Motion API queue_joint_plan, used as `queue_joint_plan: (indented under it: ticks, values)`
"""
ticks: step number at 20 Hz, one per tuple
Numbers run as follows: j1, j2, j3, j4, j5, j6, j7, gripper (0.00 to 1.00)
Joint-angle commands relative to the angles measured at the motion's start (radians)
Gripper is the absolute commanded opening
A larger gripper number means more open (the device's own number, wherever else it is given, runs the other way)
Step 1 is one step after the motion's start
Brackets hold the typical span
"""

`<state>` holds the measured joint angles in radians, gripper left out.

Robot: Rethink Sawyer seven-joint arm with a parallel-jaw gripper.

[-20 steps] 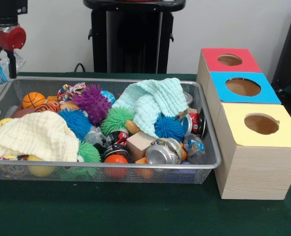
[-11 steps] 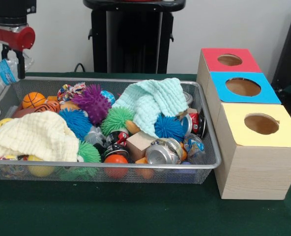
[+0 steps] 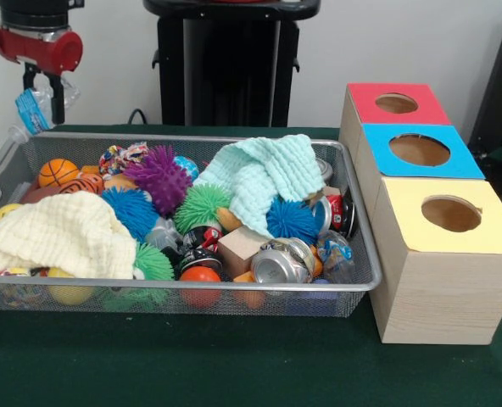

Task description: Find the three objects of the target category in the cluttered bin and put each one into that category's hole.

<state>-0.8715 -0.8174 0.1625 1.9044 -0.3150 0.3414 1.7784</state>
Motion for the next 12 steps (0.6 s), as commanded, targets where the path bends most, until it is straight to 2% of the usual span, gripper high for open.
queue_joint_plan:
  ticks: [1, 5, 12]
  values:
    - [0.052, -0.048, -0.02, 0.044, 0.089, 0.156, 0.146, 0.0]
    - [0.087, -0.06, -0.041, 0.045, 0.115, 0.169, 0.155, 0.0]
    - [0.106, -0.067, -0.06, 0.05, 0.146, 0.17, 0.141, 0.0]
